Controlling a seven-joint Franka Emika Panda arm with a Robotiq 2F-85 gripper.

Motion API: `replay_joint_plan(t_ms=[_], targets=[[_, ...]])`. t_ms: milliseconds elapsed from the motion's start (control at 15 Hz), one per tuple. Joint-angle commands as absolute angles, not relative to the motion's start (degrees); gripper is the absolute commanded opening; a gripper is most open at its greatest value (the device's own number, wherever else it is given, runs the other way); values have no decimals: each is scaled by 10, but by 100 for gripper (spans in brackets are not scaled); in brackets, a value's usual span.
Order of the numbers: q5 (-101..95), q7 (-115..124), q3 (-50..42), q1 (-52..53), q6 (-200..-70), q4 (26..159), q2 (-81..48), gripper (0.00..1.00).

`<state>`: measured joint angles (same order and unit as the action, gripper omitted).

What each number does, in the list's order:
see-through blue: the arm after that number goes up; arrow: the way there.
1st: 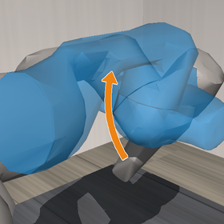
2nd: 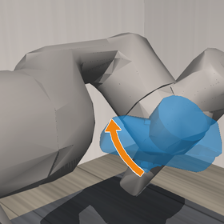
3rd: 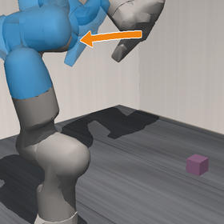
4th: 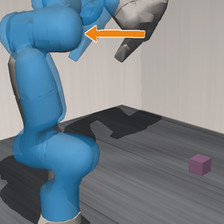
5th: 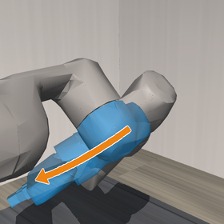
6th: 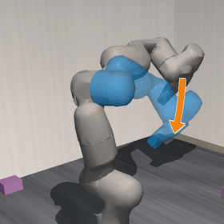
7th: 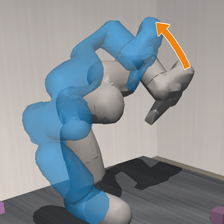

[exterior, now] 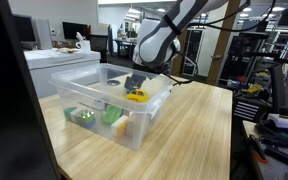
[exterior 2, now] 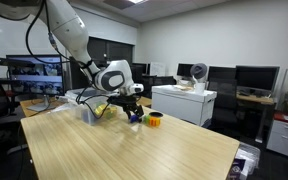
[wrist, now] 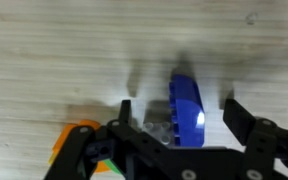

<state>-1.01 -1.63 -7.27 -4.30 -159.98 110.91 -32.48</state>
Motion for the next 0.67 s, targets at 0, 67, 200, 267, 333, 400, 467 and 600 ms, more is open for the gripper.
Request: replay_joint_plan(t_ms=[0, 67, 200, 267, 333, 400, 467, 600], targets=[[-24, 2, -81, -37, -1615, 1094, -340, 63], [-25, 1, -82, -37, -1616, 1094, -340, 56], [-24, -3, -81, -41, -1621, 1102, -335, 43], [-24, -5, -82, -42, -1625, 1106, -332, 34], [-24, -5, -84, -43, -1625, 1110, -328, 29], [-24, -6, -84, -44, -1627, 1115, -324, 22], [-23, -6, -85, -45, -1625, 1118, -320, 16], [-22, -9, -89, -50, -1614, 1129, -305, 3]])
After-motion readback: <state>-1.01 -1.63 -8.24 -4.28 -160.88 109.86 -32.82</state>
